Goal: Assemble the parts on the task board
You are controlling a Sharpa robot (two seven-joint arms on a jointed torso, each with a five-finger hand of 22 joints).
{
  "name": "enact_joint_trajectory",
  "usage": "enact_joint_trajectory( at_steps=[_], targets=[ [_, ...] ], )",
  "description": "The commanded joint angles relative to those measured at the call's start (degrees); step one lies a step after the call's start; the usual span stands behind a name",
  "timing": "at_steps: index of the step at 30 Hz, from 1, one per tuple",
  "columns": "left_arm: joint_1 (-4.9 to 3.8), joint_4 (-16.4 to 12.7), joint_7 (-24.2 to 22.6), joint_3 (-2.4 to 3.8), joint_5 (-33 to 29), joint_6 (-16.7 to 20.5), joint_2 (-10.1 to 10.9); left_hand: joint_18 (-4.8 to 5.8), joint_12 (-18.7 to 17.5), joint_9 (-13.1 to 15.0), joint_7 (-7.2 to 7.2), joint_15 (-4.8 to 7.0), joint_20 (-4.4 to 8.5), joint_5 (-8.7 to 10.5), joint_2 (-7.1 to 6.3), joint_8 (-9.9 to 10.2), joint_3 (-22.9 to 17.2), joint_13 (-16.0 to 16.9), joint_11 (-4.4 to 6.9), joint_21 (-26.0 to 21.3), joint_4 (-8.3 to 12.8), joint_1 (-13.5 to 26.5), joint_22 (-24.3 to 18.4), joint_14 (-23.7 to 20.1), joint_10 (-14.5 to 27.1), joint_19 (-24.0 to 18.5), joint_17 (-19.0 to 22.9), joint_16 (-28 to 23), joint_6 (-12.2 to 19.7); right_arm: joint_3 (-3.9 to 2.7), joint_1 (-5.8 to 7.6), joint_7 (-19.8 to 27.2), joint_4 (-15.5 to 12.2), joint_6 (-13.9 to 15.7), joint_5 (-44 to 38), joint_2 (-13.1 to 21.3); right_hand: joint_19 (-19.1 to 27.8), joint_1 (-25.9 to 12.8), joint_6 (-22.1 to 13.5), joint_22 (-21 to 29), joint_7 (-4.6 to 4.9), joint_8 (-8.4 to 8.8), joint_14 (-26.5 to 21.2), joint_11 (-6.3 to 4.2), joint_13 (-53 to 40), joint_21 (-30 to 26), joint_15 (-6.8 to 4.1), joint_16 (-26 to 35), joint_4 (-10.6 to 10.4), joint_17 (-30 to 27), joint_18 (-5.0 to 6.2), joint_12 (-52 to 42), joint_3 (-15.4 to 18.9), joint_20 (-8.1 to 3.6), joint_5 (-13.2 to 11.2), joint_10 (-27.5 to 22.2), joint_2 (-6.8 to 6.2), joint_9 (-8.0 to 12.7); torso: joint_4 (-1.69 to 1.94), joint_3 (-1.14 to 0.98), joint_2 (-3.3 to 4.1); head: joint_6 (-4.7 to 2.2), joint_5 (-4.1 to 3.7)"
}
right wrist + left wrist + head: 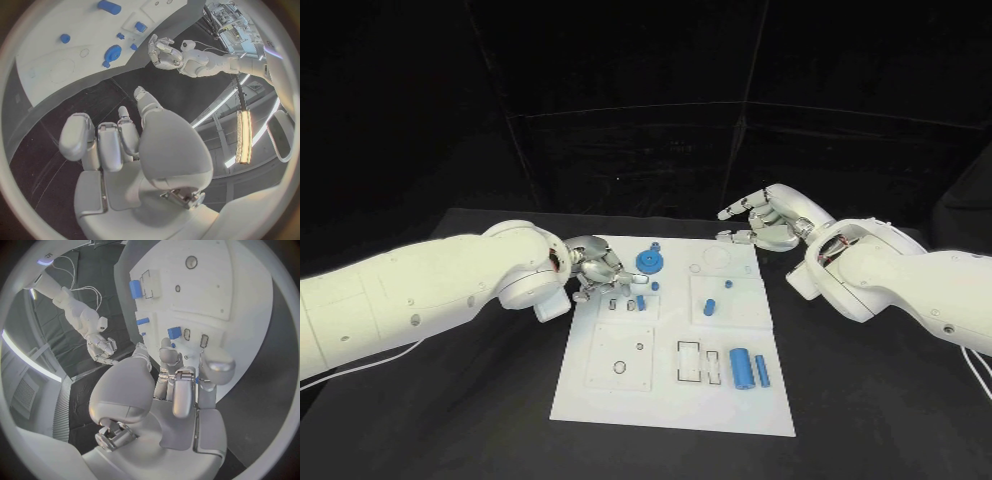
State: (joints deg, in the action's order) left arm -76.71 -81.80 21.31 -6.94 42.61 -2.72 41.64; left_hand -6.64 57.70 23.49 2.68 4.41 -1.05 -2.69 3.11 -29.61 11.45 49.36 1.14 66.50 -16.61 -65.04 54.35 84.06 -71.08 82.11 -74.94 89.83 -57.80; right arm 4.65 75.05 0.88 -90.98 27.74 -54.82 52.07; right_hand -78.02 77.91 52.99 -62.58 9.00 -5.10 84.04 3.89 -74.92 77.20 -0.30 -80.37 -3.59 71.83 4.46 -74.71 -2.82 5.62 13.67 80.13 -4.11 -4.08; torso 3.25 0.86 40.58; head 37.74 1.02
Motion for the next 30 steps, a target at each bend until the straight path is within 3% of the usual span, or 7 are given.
enact_joint_trajectory(
  at_steps=[1, 8, 15, 19, 24, 30],
  targets=[
    [-0.4, 0.9, 5.6, -0.31, 6.5, -3.3, -1.4, 1.1, 1.6, 1.0, -0.01, 0.56, 0.06, -0.02, 0.57, -1.2, 0.9, 1.7, 0.21, 2.2, 0.1, 0.0, 2.9, 5.9, -1.1, 0.4, -15.1, 0.2, 0.6, -0.05, 0.2, -0.9, 0.0, -0.5, 1.2, 0.1, -0.1, 0.0, 0.2, 0.1, -0.07, -0.27, 2.1, -0.12, -1.8, -0.3, -0.49, 0.3, 0.3, 0.1, 0.81, 0.1, 0.1, -0.35, 0.4, 0.0, 0.68, -0.1, -0.02, -0.2, -0.12, 0.21, 0.15],
    [-1.2, 2.9, 6.8, -1.52, 8.1, -3.9, -4.3, 2.0, 5.3, 3.7, -0.46, 0.95, 0.3, -0.01, 1.2, -4.1, 2.6, 5.5, 0.69, 6.9, 0.2, -0.2, 9.3, 5.9, -2.7, 1.4, -15.1, 0.2, 1.5, -0.05, 0.29, -1.6, 0.3, -0.6, 1.0, 0.0, -0.2, -0.1, 0.3, 0.1, -0.12, -0.39, 2.2, -0.17, -1.7, -0.4, -0.55, 0.4, 0.3, 0.1, 0.81, 0.1, 0.2, -0.42, 1.0, 0.1, 0.65, -0.1, -0.16, -0.47, -0.13, 0.58, 0.56],
    [-1.7, 4.3, 7.4, -2.37, 8.6, -4.9, -6.6, 2.13, 6.1, 5.2, -0.51, 0.93, 0.31, -0.05, 1.83, -5.6, 3.3, 6.2, 0.69, 8.1, 0.3, -1.0, 10.7, 5.9, -2.7, 1.2, -15.1, 0.2, 2.6, -0.05, 0.33, -2.1, 0.4, -0.6, 0.8, -0.1, -0.3, -0.1, 0.3, 0.2, -0.16, -0.47, 2.2, -0.22, -1.7, -0.5, -0.6, 0.5, 0.4, 0.0, 0.81, 0.1, 0.3, -0.47, 1.8, 0.1, 0.67, 0.0, -0.08, -0.11, 0.02, 0.67, 0.72],
    [-1.92, 5.1, 7.5, -2.73, 9.0, -5.3, -7.5, 2.1, 6.2, 5.7, -0.49, 0.91, 0.28, -0.07, 2.22, -5.9, 3.3, 6.2, 0.67, 8.1, 0.4, -1.4, 10.7, 5.9, -2.6, 1.0, -15.1, 0.2, 2.9, -0.05, 0.33, -2.3, 0.6, -0.7, 0.8, -0.3, -0.3, -0.1, 0.3, 0.3, -0.17, -0.49, 2.2, -0.23, -1.6, -0.6, -0.61, 0.5, 0.4, 0.0, 0.82, 0.1, 0.4, -0.49, 2.0, 0.1, 0.67, 0.0, -0.04, -0.1, -0.06, 0.83, 0.75],
    [-2.06, 5.7, 7.7, -2.87, 9.4, -5.9, -8.2, 2.08, 6.2, 5.9, -0.47, 0.88, 0.25, -0.09, 2.5, -6.2, 3.2, 6.2, 0.65, 8.2, 0.5, -1.7, 10.7, 5.9, -2.5, 0.9, -15.1, 0.2, 3.2, -0.05, 0.34, -2.6, 0.7, -0.8, 0.8, -0.3, -0.3, -0.2, 0.4, 0.2, -0.17, -0.5, 2.3, -0.23, -1.7, -0.6, -0.61, 0.5, 0.4, 0.1, 0.81, 0.1, 0.4, -0.49, 2.1, 0.1, 0.68, 0.0, -0.03, -0.02, 0.01, 0.92, 0.73],
    [-2.18, 6.6, 7.8, -2.92, 9.8, -6.8, -9.0, 2.11, 6.5, 6.2, -0.46, 0.86, 0.22, -0.09, 2.68, -6.4, 3.2, 6.5, 0.63, 8.4, 0.6, -1.9, 11.0, 5.9, -2.6, 0.8, -15.1, 0.2, 3.3, -0.04, 0.34, -2.9, 0.8, -0.9, 0.7, -0.4, -0.3, -0.2, 0.4, 0.2, -0.17, -0.5, 2.3, -0.23, -1.7, -0.6, -0.61, 0.5, 0.4, 0.1, 0.81, 0.1, 0.4, -0.49, 2.1, 0.1, 0.68, 0.0, -0.01, -0.08, -0.01, 1.19, 0.83]
  ],
)
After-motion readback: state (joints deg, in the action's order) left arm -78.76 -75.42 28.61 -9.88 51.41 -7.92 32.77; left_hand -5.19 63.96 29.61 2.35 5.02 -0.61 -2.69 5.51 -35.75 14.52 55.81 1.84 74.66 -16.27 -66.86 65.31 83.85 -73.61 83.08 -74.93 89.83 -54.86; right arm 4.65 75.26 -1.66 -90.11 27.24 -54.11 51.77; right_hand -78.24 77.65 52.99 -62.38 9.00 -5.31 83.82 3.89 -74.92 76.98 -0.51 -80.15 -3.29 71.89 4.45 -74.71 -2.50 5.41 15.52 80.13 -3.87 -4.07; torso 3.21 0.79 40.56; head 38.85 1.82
